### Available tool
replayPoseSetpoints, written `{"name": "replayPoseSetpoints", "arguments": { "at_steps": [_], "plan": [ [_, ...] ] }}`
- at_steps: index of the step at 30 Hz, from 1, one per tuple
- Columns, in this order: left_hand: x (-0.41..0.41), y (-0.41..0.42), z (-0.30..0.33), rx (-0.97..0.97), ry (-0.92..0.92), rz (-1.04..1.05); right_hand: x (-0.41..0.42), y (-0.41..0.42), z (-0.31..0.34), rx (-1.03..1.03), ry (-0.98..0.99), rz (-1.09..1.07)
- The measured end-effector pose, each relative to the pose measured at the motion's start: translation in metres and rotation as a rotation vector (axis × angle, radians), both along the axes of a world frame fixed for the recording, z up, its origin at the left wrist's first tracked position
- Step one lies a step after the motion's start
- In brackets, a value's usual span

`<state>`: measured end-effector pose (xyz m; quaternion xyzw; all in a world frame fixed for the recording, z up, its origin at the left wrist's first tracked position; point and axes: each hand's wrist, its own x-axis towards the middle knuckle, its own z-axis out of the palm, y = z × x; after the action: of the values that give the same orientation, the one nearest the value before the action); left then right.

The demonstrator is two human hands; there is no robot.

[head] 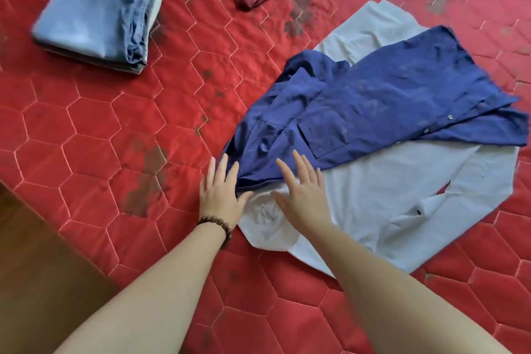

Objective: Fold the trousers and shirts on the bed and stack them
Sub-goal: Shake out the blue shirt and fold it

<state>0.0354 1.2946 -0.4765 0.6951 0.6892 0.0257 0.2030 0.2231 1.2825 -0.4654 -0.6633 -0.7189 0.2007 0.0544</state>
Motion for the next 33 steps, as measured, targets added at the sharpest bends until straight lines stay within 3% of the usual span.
{"name": "replayPoseSetpoints", "arguments": {
  "at_steps": [4, 7, 9, 15, 19, 24, 27, 31, 33],
  "plan": [
    [-0.007, 0.019, -0.012, 0.041, 0.000, -0.114, -0.027, 0.040, -0.015, -0.159, -0.129, 0.142],
    [-0.001, 0.027, 0.004, 0.153, -0.092, -0.117, -0.027, 0.044, -0.002, 0.129, -0.188, 0.100],
    [0.005, 0.033, 0.024, 0.208, -0.125, -0.141, -0.019, 0.043, 0.017, 0.238, -0.123, 0.059],
    [0.043, 0.056, 0.125, 0.135, -0.221, -0.162, 0.021, 0.046, 0.114, 0.258, -0.058, -0.056],
    [0.079, 0.069, 0.221, 0.214, -0.361, -0.226, 0.057, 0.044, 0.205, 0.261, -0.022, -0.143],
    [0.132, 0.094, 0.381, 0.363, -0.461, -0.355, 0.108, 0.051, 0.363, 0.307, -0.048, -0.232],
    [0.161, 0.108, 0.488, 0.450, -0.587, -0.461, 0.143, 0.050, 0.473, 0.397, 0.114, -0.312],
    [0.185, 0.116, 0.607, 0.488, -0.703, -0.682, 0.178, 0.035, 0.591, 0.450, 0.232, -0.253],
    [0.194, 0.110, 0.657, 0.490, -0.716, -0.802, 0.184, 0.027, 0.638, 0.464, 0.418, -0.225]
  ]
}}
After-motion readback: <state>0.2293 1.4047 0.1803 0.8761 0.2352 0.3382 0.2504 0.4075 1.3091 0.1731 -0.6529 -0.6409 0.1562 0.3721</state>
